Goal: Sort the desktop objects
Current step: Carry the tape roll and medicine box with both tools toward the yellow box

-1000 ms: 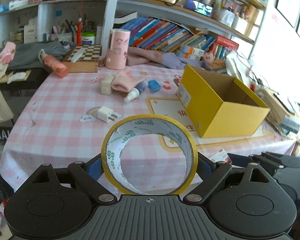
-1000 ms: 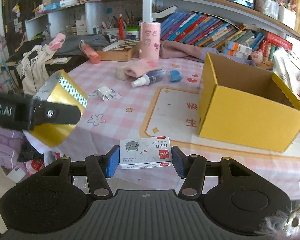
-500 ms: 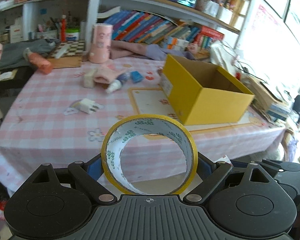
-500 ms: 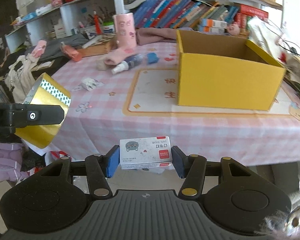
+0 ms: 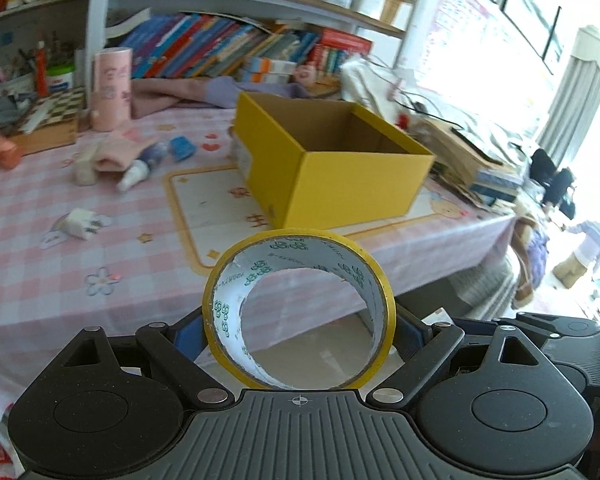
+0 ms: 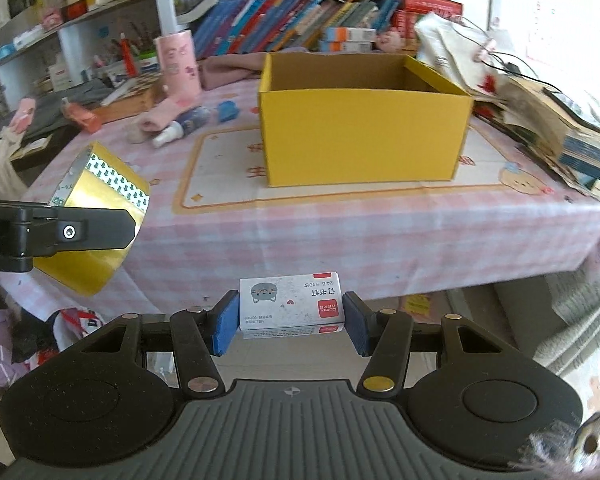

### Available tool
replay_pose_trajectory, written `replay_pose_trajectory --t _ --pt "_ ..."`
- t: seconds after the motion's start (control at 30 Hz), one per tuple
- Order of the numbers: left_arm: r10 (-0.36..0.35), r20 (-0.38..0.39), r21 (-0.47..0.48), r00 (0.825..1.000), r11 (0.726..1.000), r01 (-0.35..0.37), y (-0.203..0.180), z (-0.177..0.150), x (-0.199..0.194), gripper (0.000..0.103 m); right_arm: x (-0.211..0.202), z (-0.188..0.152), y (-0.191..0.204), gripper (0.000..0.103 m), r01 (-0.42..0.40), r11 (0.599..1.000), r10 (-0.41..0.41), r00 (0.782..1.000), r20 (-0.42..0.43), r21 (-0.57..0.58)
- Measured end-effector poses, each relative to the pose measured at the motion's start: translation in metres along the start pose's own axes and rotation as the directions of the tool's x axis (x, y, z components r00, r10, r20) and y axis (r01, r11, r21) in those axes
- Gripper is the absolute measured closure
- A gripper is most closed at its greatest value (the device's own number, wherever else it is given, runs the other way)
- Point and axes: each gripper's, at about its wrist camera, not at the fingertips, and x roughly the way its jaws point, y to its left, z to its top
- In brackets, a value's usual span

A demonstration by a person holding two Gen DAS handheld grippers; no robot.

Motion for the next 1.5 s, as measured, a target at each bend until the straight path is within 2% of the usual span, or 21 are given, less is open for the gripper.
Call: replay_pose_trajectory --t 0.43,0.93,1.1,1.3,1.5 --pt "-0.050 -0.020 0.059 0.999 0.997 0.051 -0.020 0.001 0.009 0.011 -0.009 -0.010 -0.017 0.051 0.045 0.998 -0.045 0.999 -0.008 0.051" --pt "-0.060 -0.005 0.082 0.998 0.995 0.060 -0.031 0.014 0.025 0.011 -0.003 0.000 -0.032 0.051 0.067 0.997 -0.067 0.998 -0.001 0.049" --pt "-0.064 -0.006 0.116 0.998 0.991 0.065 -0.039 0.019 0.035 0.011 0.003 0.004 -0.041 0.051 0.080 0.995 -0.080 0.997 -0.008 0.054" --pt "-0.048 0.026 0.158 0.998 0.986 0.044 -0.047 0.032 0.043 0.011 0.011 0.016 -0.054 0.051 0.092 0.993 -0.094 0.996 0.013 0.067" --pt "-0.051 0.062 0.140 0.997 0.989 0.042 -0.050 0.057 0.049 0.011 0.019 0.045 -0.068 0.051 0.067 0.994 -0.072 0.996 0.056 0.087"
